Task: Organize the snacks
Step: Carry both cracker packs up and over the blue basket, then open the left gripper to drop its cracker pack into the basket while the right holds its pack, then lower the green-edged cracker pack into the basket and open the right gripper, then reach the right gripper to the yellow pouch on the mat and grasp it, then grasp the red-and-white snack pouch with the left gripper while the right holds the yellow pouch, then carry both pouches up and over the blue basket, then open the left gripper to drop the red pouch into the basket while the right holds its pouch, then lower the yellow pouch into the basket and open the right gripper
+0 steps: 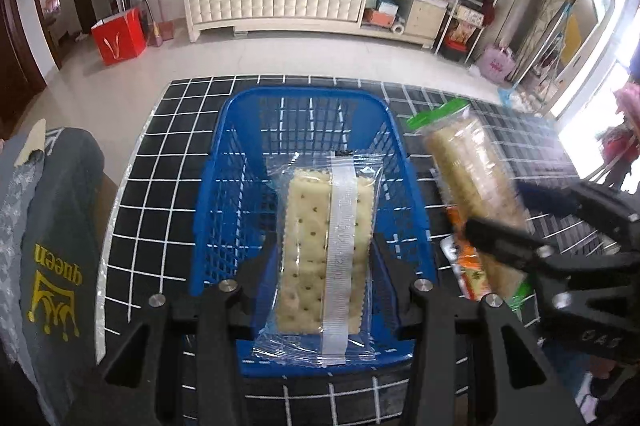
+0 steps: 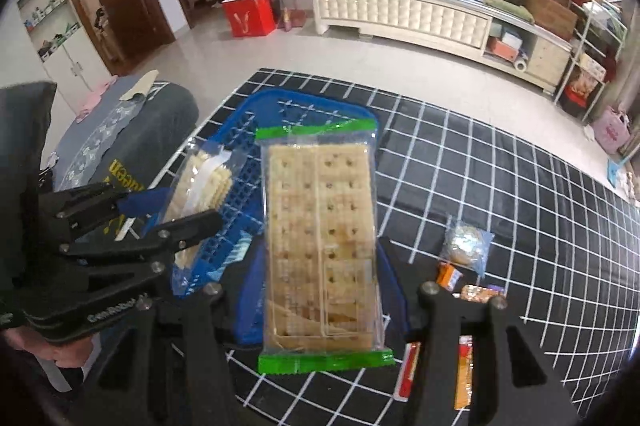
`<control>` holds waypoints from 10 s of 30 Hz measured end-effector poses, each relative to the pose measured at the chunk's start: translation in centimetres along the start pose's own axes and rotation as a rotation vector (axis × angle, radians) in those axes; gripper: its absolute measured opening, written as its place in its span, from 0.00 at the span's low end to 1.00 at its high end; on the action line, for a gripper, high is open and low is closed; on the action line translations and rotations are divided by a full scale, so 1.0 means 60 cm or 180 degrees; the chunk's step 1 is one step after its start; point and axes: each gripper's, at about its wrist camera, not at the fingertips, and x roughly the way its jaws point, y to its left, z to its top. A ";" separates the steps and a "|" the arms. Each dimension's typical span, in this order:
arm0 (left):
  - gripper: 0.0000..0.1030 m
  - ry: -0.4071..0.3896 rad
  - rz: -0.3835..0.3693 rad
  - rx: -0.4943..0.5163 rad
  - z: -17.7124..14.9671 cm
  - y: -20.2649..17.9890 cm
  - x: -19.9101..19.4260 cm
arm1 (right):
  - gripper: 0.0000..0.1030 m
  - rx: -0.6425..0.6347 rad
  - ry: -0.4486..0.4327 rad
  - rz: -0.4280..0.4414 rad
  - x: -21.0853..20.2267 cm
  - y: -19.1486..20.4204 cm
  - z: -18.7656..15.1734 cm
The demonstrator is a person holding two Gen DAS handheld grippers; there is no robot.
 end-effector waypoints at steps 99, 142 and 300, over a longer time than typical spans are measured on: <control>0.67 0.0182 -0.0426 0.0473 -0.115 -0.296 0.050 | 0.83 0.0796 0.0246 -0.0552 -0.091 -0.258 -0.213; 0.67 0.0624 -0.0360 0.0373 -0.159 -0.301 0.172 | 0.19 0.0382 0.0691 -0.0289 0.080 -0.276 -0.316; 0.61 -0.0123 0.0226 -0.0214 -0.016 0.207 -0.009 | 0.18 -0.0015 0.0237 0.0391 0.161 0.132 0.072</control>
